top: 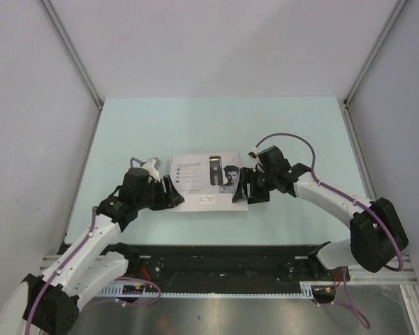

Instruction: Sort the hair-cutting tools

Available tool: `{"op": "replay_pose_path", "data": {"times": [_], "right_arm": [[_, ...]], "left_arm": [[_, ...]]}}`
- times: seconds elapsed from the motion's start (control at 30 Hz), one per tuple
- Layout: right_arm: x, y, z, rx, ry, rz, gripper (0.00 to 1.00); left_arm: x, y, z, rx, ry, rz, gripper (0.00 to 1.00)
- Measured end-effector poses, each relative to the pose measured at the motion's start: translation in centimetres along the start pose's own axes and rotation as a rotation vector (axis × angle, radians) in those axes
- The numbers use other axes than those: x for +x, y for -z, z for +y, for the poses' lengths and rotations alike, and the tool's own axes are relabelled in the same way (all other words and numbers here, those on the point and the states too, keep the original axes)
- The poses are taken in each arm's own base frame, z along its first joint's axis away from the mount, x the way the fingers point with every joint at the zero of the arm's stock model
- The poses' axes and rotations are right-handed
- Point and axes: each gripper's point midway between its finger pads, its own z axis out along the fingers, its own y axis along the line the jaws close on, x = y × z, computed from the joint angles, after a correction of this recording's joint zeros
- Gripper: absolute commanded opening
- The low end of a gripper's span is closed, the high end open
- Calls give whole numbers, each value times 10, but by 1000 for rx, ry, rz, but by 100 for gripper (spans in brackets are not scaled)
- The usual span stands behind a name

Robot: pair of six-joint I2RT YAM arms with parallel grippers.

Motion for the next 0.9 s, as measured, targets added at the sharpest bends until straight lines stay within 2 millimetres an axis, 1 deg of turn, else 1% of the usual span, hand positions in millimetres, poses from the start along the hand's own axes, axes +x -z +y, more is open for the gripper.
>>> {"op": "replay_pose_path", "data": {"times": [0.27,0.43,0.5,0.53,0.67,0.9], "right_arm": [[2,0,-1,17,-20,25,66],[5,1,-3,27,-34,40,66],[7,1,-4,32,-39,47,66],[8,1,-4,34,-40,50,65],[11,0,-7,44,-48,64,64],[12,0,-8,49,-52,72,63]], "left_arm": [[6,-1,11,-79,16,61,69],[7,1,15,-111,21,75,69],[7,1,15,-117,21,79,67],[7,1,16,-119,22,82,66],[8,0,15,-121,23,91,65],[10,4,17,-138,27,106,68]]}}
